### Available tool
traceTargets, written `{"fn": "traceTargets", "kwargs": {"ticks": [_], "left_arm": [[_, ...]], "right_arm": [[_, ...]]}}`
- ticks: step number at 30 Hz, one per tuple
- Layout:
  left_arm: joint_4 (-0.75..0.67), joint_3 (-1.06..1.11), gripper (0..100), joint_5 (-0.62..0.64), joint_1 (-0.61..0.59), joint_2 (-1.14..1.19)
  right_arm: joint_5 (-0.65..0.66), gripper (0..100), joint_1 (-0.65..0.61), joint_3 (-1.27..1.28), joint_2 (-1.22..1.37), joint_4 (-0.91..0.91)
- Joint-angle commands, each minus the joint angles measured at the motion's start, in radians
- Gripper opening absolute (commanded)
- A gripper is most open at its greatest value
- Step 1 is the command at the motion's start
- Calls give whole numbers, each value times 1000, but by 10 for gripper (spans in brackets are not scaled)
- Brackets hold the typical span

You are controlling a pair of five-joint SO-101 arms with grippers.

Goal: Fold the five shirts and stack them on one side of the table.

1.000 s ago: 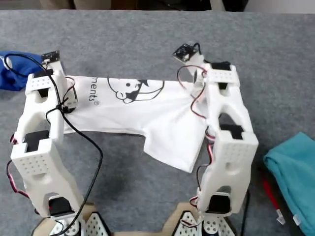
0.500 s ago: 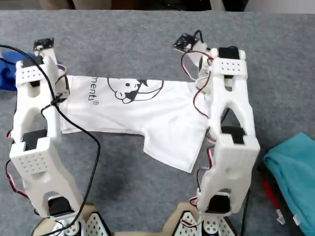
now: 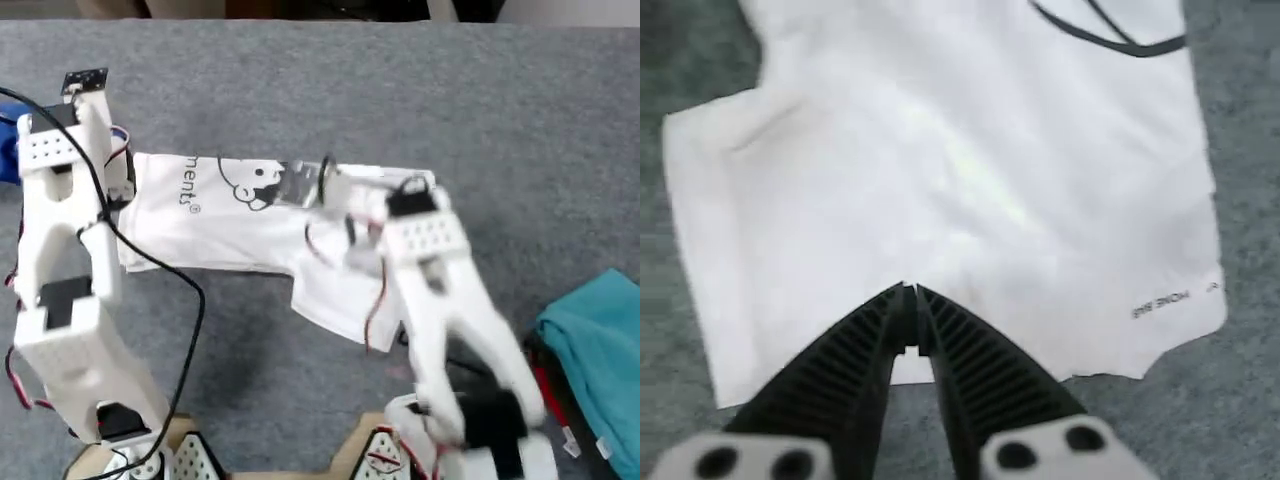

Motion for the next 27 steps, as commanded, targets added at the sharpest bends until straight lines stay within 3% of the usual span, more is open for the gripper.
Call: {"fn": "traceTargets", "kwargs": {"ticks": [1,8,14,18,27], "left_arm": [[-110,213,19,-14,0,-222],[-477,807,19,12,-28,-521],[-766,1000,19,140,-104,-535],[-810,1020,19,164,-141,-509],[-793,996,20,158,-190,-499]], "right_arm": [[-31,19,-58,116,-166,-5],[-94,161,-171,183,-179,25],[-218,158,-232,283,-182,-6],[-292,159,-246,318,-185,-5],[-293,199,-248,326,-177,-8]]}}
